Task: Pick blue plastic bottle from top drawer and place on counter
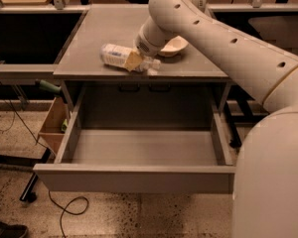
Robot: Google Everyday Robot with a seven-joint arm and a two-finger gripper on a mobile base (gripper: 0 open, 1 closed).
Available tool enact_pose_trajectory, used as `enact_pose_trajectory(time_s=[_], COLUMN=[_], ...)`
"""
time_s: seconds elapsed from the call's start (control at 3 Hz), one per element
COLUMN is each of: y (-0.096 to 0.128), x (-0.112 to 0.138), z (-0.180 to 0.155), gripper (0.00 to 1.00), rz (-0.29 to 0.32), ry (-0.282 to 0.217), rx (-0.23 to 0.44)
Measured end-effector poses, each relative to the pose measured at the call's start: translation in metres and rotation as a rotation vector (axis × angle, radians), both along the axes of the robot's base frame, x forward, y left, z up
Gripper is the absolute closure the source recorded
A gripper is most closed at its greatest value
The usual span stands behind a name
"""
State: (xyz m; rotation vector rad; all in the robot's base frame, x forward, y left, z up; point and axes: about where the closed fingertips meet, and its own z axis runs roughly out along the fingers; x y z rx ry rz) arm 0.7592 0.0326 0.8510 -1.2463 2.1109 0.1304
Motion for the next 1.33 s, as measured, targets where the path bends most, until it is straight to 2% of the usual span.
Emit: enact_pose_trajectory(time_s=[0.33,0.67,1.33], y=[0.005,0.011,0.035], x=[0.000,-0.003,-0.002], z=[-0.003,-0.001,0.017], gripper=[0.81,0.59,0.11], rz=[-0.049,-0.046,0.041], ry=[0.011,0.000,-0.070], rx=[0.018,0.035,0.034])
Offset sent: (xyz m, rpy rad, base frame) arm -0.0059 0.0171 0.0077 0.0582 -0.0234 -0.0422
